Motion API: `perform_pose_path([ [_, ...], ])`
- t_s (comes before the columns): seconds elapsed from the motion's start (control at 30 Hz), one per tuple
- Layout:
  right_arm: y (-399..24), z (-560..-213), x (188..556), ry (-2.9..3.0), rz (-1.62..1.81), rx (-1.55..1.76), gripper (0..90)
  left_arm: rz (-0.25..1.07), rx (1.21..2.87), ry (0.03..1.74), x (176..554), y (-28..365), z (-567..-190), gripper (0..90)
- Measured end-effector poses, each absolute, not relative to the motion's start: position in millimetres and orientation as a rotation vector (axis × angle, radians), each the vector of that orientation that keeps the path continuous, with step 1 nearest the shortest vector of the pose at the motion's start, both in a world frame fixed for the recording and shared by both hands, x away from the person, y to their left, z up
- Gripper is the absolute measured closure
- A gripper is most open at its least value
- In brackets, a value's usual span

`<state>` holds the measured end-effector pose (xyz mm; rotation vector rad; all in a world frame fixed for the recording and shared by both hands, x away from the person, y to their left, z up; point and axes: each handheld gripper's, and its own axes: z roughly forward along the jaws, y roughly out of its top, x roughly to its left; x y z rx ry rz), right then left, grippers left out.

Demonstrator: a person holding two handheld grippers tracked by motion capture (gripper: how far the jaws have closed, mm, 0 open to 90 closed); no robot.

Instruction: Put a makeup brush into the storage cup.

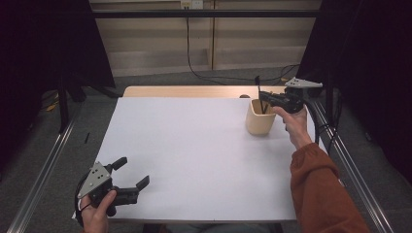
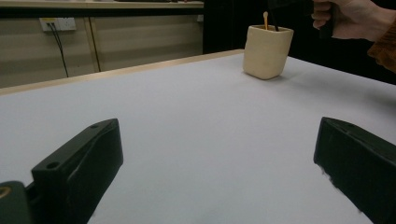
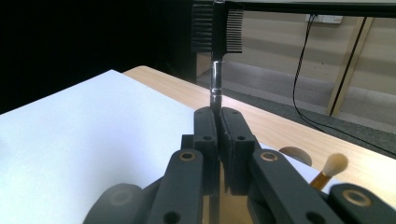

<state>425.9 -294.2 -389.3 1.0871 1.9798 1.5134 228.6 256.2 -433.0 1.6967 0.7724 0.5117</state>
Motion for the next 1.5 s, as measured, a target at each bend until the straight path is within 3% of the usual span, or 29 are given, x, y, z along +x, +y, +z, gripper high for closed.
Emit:
perform_pose_path([
  [1.03,-298,-410,420,1.996,1.518,1.11,83.7,0.511,1.692,0.781,230,256,-433,1.3],
  [1.23,-297,-409,421,1.997,1.519,1.098,73.2,0.511,1.696,0.781,233,255,-433,1.3],
  [1.5,-293,-406,418,1.989,1.519,1.069,51.0,0.508,1.69,0.8,233,255,-434,1.3],
])
